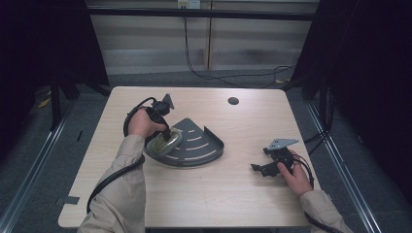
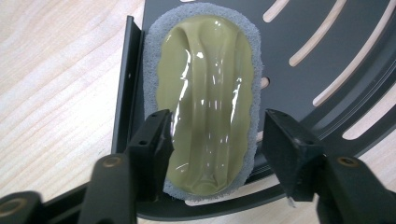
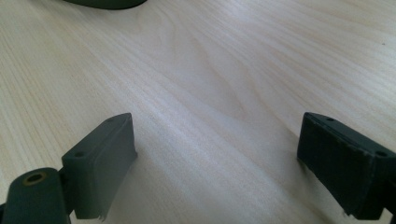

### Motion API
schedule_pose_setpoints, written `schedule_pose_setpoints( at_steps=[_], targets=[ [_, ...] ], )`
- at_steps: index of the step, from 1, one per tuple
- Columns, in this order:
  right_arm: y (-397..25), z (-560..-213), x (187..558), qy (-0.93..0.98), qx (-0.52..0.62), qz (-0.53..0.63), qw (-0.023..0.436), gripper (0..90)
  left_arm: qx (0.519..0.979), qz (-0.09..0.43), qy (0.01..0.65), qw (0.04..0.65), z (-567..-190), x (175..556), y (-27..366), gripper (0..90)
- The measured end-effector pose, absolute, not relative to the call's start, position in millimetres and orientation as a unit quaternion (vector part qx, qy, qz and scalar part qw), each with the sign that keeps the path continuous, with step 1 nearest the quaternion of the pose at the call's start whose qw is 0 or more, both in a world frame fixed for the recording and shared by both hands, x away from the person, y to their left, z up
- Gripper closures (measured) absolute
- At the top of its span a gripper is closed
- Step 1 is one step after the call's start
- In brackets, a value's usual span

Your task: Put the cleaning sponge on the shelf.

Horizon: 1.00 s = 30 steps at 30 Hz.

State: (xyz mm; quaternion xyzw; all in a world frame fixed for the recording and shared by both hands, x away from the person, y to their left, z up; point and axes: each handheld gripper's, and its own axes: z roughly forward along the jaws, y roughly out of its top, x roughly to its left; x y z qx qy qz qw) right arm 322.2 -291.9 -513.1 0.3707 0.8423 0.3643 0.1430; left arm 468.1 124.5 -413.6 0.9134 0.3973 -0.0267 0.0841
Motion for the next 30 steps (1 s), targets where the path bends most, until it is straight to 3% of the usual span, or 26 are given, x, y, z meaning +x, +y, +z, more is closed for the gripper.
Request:
schedule_pose_setpoints(
  at_steps=[12, 30],
  targets=[
    [-291.9, -513.1, 322.2, 0.842, 0.371, 0.364, 0.143, 10.9, 0.905, -0.024, 0.415, 0.095, -404.8, 464.0, 129.3, 27.3],
    [-291.9, -513.1, 322.2, 0.842, 0.370, 0.364, 0.143, 10.9, 0.902, -0.026, 0.415, 0.114, -393.9, 456.7, 126.2, 22.2]
  ],
)
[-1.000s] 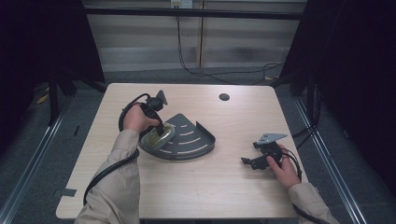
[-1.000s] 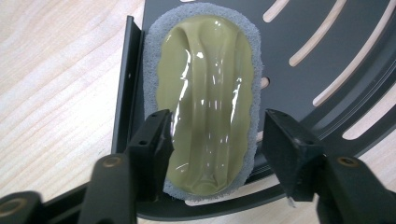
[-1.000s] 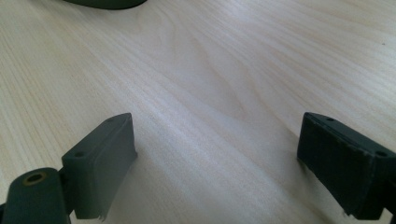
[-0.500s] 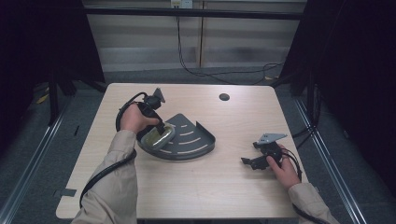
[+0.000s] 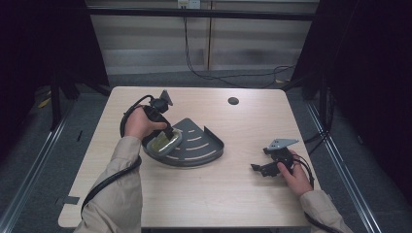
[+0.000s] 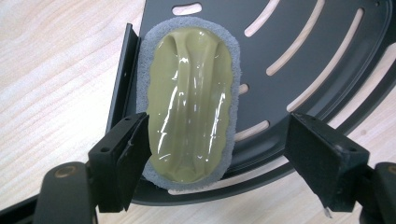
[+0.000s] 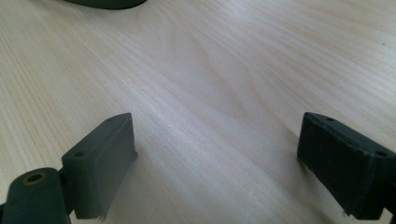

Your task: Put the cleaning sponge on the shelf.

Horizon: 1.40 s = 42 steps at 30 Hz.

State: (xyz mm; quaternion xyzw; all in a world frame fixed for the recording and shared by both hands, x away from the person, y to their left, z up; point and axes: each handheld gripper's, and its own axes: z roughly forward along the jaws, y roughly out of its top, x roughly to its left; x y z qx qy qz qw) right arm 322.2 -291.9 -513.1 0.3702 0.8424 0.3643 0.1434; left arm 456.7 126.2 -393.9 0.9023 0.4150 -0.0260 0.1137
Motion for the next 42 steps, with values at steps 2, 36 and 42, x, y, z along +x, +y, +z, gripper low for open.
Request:
schedule_pose_setpoints(
  at_steps=[2, 36, 42],
  targets=[
    [-291.9, -513.1, 322.2, 0.842, 0.371, 0.364, 0.143, 10.9, 0.902, -0.026, 0.415, 0.119, -392.2, 455.0, 127.2, 22.2],
    [-291.9, -513.2, 322.2, 0.842, 0.370, 0.364, 0.144, 10.9, 0.895, -0.039, 0.425, 0.133, -385.4, 417.2, 157.7, 22.2],
    [-291.8, -513.2, 322.0, 0.842, 0.371, 0.364, 0.143, 10.9, 0.899, -0.041, 0.415, 0.133, -387.9, 409.7, 160.3, 22.1]
  ],
)
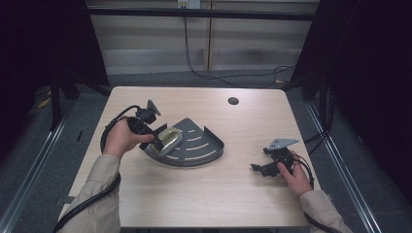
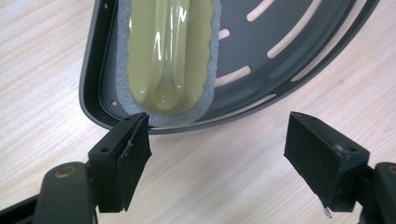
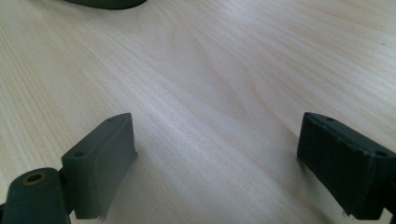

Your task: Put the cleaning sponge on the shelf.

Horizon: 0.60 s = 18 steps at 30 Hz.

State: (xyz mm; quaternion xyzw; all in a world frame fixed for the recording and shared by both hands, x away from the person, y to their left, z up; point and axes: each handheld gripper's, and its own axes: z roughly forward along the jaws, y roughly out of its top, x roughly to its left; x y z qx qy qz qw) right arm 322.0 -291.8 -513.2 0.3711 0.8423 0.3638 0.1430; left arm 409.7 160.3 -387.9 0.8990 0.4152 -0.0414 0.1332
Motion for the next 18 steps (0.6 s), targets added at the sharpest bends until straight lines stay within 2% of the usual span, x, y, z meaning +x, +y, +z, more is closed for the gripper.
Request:
schedule_pose_setpoints(
  at_steps=[18],
  targets=[
    [-291.9, -513.1, 322.1, 0.843, 0.370, 0.363, 0.143, 10.9, 0.909, -0.040, 0.391, 0.140, -395.8, 385.8, 168.2, 22.1]
  ],
)
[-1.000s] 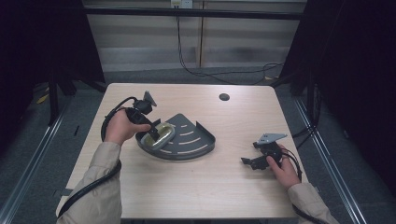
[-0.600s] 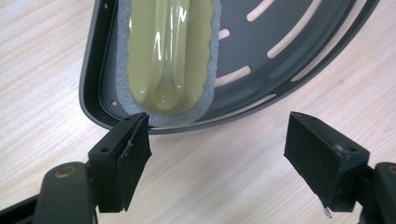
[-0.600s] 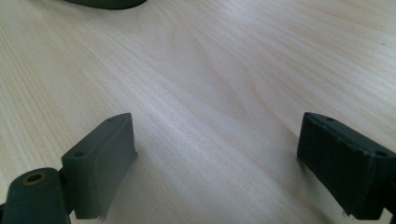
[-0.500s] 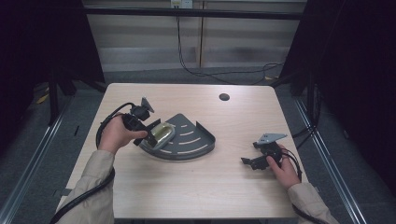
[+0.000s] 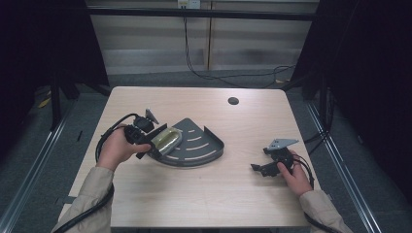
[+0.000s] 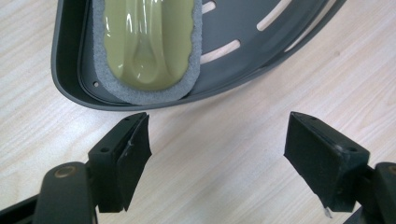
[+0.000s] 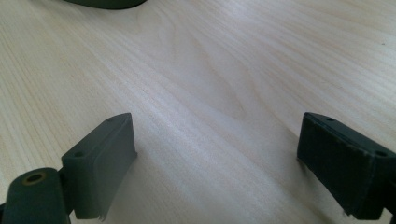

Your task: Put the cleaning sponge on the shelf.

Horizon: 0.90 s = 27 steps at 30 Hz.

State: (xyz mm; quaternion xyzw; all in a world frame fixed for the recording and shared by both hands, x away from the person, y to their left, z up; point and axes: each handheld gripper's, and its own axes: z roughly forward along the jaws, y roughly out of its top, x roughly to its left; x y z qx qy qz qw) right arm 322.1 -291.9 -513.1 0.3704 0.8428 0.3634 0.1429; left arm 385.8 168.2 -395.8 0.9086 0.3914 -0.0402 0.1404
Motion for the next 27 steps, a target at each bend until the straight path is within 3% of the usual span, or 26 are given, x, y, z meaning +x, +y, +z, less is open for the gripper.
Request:
schedule_pose_setpoints(
  at_steps=[27],
  targets=[
    [-291.8, -513.1, 321.9, 0.843, 0.371, 0.363, 0.143, 10.9, 0.906, -0.034, 0.398, 0.136, -435.6, 362.9, 193.6, 22.0]
  ],
)
